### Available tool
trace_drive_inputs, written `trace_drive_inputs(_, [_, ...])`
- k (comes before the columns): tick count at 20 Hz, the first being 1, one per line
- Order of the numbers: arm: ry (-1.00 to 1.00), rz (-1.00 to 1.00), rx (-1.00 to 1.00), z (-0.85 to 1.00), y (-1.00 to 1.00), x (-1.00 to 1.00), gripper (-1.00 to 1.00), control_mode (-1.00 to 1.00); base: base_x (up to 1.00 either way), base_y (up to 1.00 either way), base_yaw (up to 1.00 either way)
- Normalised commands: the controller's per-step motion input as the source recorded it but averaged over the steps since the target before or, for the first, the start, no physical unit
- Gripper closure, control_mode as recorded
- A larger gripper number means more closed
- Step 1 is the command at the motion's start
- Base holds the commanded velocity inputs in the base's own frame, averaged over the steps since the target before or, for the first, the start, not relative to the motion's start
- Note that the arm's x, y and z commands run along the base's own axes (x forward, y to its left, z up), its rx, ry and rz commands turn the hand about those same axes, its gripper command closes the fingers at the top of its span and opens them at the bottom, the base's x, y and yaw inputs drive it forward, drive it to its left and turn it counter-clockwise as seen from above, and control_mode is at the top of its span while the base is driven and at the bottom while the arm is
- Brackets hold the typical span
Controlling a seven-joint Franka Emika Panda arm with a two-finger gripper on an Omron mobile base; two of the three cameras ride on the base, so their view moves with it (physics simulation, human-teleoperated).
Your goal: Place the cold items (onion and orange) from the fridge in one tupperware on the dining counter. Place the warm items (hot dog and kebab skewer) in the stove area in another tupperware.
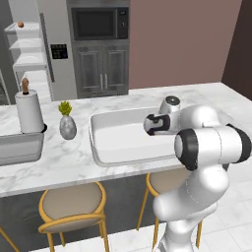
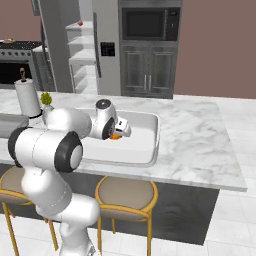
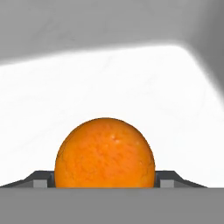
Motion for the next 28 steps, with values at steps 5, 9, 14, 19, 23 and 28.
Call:
trace_drive_inputs(5, [0.0, 0.0, 0.0, -0.07, -0.35, 0.7, 1.0, -1.0, 0.0, 0.0, 0.0])
trace_drive_inputs(9, [0.02, 0.0, 0.02, -0.15, -0.6, 0.51, 1.0, -1.0, 0.0, 0.0, 0.0])
trace_drive_inputs(14, [0.13, 0.0, 0.01, -0.52, -0.24, 0.37, 1.0, -1.0, 0.0, 0.0, 0.0])
trace_drive_inputs(19, [0.05, 0.0, 0.0, -0.4, -0.01, 0.3, 1.0, -1.0, 0.0, 0.0, 0.0])
trace_drive_inputs(23, [0.0, 0.0, 0.01, -0.05, 0.0, 0.38, 1.0, -1.0, 0.0, 0.0, 0.0])
trace_drive_inputs(28, [-0.11, 0.0, 0.01, 0.05, -0.01, 0.06, -1.0, -1.0, 0.0, 0.0, 0.0])
